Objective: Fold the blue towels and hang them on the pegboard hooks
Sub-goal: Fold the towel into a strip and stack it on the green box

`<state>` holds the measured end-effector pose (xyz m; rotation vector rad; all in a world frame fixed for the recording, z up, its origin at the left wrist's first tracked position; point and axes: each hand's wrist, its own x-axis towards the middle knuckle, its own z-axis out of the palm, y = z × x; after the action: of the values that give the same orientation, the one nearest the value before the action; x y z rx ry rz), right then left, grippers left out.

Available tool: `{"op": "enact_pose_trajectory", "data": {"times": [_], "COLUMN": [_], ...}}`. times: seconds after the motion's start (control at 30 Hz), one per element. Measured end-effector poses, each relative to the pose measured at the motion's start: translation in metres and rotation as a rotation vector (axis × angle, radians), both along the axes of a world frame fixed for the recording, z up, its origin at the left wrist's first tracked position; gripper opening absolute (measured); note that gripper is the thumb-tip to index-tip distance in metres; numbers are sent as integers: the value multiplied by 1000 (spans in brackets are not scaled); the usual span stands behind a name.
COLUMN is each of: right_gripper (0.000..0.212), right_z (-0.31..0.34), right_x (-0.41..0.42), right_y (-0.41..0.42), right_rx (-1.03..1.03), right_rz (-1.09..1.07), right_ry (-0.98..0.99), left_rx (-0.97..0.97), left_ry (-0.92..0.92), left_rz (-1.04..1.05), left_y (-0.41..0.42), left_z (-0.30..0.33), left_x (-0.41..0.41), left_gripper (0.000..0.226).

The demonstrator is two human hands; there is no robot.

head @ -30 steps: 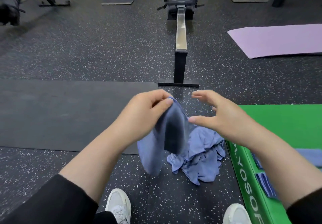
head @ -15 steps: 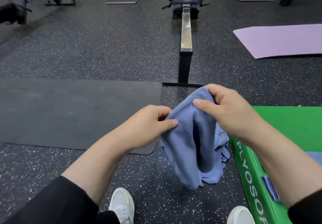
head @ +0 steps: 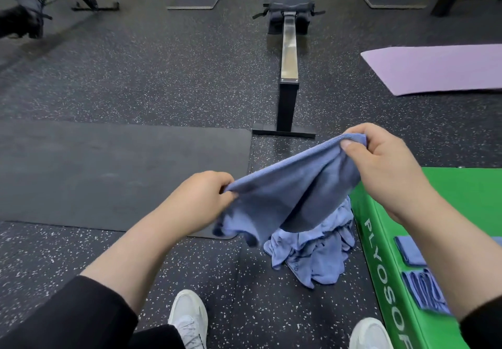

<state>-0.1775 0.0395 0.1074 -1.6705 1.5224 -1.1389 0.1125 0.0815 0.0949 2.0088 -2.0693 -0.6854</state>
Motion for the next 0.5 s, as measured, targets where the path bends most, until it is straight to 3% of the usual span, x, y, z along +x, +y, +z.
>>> {"op": "enact_pose_trajectory", "data": {"times": [0.2, 0.5], "right_gripper": [13, 11], "right_z": [-3, -2], "right_x": [-9, -12], "right_y": [5, 13], "right_rx": [28, 93], "right_rz": [-69, -105], "right_ry": [32, -107], "left_rx": [-14, -100], "left_ry": [-97, -69], "left_rz": [134, 187], "left_y": [3, 1], "left_z": [-2, -8], "left_x": [24, 34], "left_gripper": [16, 26]}}
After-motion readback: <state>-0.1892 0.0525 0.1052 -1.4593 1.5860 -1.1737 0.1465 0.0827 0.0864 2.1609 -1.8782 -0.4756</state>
